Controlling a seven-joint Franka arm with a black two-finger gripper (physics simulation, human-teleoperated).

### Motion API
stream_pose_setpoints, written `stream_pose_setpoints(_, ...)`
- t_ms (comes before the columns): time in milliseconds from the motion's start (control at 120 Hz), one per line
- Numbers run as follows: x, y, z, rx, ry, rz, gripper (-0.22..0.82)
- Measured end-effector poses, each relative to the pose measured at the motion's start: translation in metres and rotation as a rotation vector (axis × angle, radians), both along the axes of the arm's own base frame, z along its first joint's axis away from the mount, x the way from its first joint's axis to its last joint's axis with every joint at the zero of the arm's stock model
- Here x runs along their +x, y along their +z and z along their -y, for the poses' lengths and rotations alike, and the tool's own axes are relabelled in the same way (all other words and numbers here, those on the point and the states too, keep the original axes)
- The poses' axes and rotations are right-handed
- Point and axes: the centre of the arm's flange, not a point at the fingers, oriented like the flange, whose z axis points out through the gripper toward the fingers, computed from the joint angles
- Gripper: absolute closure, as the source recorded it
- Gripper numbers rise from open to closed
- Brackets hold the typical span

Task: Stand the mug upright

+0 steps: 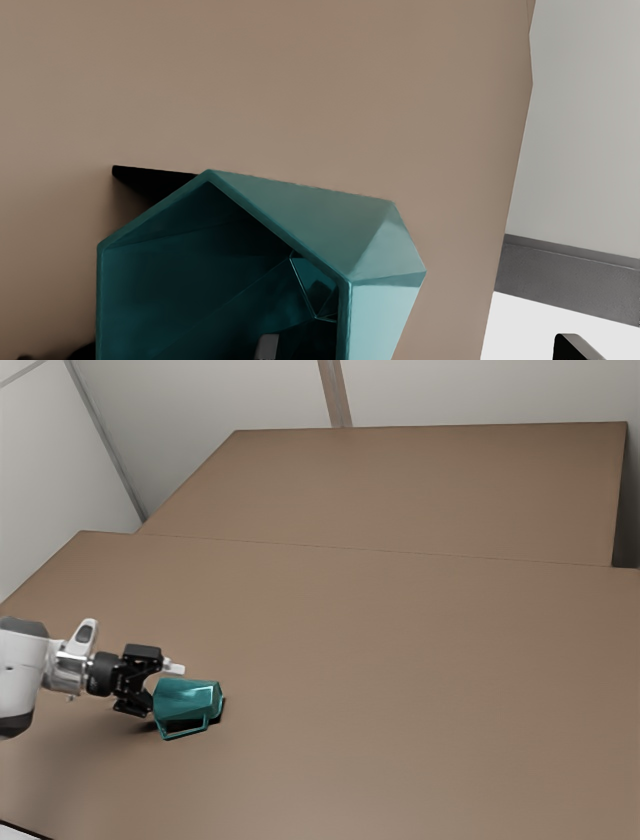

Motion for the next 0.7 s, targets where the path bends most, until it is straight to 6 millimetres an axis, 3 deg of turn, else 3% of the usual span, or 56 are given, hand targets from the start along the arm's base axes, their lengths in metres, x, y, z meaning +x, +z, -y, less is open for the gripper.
stream_pose_setpoints(158, 0.002, 0.0, 0.001, -0.002, 0.008, -0.002, 0.45)
stream_pose_setpoints(275, 0.0, 0.001, -0.003, -0.005, 0.027, -0.005, 0.62)
stream_pose_setpoints(500, -0.001, 0.009, -0.01, -0.001, 0.056, -0.003, 0.74)
stream_pose_setpoints(700, 0.016, 0.03, 0.01, 0.014, 0.015, 0.031, 0.77)
